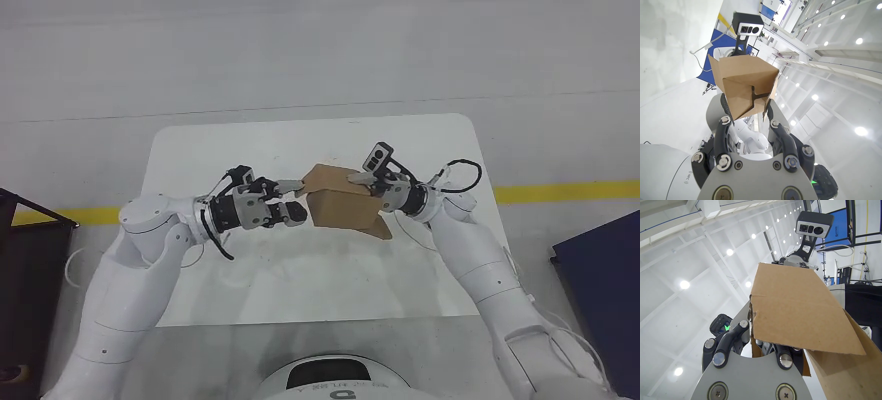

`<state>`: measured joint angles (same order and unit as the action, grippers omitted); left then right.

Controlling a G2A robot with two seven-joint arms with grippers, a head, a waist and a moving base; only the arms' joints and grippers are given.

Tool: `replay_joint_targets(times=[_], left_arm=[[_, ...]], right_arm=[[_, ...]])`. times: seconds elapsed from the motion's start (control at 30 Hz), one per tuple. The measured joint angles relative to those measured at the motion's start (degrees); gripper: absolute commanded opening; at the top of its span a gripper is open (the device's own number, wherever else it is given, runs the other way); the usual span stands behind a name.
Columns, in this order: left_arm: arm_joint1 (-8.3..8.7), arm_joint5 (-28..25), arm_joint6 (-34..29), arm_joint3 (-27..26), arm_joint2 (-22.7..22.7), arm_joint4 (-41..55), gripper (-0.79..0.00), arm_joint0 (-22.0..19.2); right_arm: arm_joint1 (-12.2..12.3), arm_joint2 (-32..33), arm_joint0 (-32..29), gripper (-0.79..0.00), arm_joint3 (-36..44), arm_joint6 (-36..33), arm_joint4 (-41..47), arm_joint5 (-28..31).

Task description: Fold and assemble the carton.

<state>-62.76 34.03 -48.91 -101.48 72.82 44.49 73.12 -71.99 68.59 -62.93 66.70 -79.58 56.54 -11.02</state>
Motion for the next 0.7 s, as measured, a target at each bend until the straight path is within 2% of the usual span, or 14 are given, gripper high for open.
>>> replay_joint_targets(times=[0.1,0.2,0.7], left_arm=[[0.00,0.3,0.0,0.4,-1.1,-0.3,-0.225,-0.2],[0.01,0.5,0.1,0.9,-2.2,-0.9,-0.200,-0.5],[0.18,0.9,0.0,1.9,-6.0,-3.2,-0.249,-2.4]], right_arm=[[0.1,-0.1,0.1,-0.785,0.2,0.1,-0.2,0.0],[0.1,-0.3,0.2,-0.785,0.3,0.0,-0.2,-0.1],[0.1,-0.8,0.2,-0.785,0.0,0.0,0.8,0.3]])
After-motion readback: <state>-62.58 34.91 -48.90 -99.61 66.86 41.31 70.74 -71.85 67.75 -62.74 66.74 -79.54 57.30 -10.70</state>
